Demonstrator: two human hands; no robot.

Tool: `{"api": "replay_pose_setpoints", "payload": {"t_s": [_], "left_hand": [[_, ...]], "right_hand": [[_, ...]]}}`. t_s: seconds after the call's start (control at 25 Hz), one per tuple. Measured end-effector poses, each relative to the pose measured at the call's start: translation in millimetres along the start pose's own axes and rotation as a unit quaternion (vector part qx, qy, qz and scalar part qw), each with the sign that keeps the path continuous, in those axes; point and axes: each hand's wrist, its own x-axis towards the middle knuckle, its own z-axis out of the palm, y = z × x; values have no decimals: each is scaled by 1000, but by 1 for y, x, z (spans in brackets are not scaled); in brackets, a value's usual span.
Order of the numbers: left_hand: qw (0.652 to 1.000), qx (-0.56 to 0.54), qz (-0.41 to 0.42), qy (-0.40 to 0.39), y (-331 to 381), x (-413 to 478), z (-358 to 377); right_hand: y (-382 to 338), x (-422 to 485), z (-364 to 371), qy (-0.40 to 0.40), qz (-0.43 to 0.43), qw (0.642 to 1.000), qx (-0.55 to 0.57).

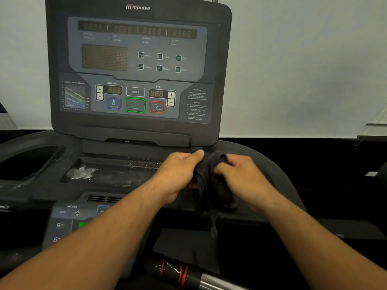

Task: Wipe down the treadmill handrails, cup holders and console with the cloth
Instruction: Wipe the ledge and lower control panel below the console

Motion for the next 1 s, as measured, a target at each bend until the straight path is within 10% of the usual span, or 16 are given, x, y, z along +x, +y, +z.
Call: {"api": "replay_pose_setpoints", "payload": {"t_s": [0.2,0.52,0.8,1.0], "left_hand": [[999,28,2,44,13,-6,5],[963,252,85,-48,27,-10,-6],[865,470,145,-97,57,-21,3],[853,468,201,-111,102,-24,10]], "right_hand": [[-5,-11,-2,-79,-97,989,-83],[6,-10,-27,-297,-57,946,119],[22,7,-39,-110,-44,993,15],[4,20,-59,-218,-107,969,43]]}}
